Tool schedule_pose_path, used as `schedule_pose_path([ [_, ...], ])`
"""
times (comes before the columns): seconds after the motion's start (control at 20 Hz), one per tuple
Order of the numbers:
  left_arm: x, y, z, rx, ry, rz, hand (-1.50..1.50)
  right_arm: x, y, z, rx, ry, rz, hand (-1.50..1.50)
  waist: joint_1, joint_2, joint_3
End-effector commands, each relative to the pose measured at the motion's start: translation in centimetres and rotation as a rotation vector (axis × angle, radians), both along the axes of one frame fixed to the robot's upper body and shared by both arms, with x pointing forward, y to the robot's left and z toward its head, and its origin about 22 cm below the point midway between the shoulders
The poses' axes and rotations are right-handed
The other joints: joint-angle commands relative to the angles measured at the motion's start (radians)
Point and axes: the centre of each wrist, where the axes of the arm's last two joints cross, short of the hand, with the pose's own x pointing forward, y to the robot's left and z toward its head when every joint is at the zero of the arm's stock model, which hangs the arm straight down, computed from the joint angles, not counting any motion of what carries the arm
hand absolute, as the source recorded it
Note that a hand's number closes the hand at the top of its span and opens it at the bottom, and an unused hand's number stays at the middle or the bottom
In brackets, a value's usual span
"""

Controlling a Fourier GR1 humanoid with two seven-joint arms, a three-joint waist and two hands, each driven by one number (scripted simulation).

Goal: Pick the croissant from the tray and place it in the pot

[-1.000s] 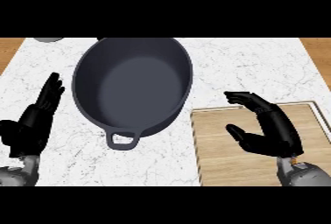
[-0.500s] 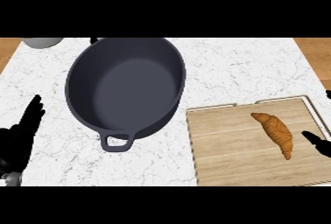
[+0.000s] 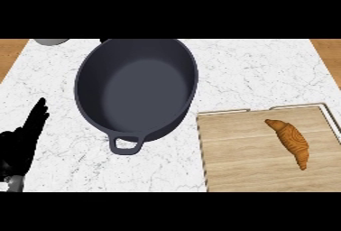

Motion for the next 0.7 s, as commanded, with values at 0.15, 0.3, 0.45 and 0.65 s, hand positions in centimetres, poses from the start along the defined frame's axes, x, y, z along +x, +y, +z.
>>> schedule_pose_path([
  [0.15,-0.4,0.2,-0.7,0.011,0.006,-0.029,0.00,2.0,4.2,4.2,-0.180,0.246,-0.006,-1.50,0.028,0.005,-0.002],
  [0.3,0.5,-1.3,0.5,-0.010,-0.013,-0.040,0.00,2.3,5.4,4.5,-0.299,0.410,-0.041,-1.50,0.036,0.005,-0.002],
  [0.45,0.2,-1.3,0.6,-0.010,0.006,-0.045,0.00,3.2,6.5,4.5,-0.364,0.556,-0.064,-1.50,0.048,0.006,-0.001],
  [0.65,1.2,-0.6,-0.5,-0.014,-0.005,-0.040,0.00,4.4,10.1,3.6,-0.385,0.681,-0.055,-1.50,0.042,0.009,-0.001],
])
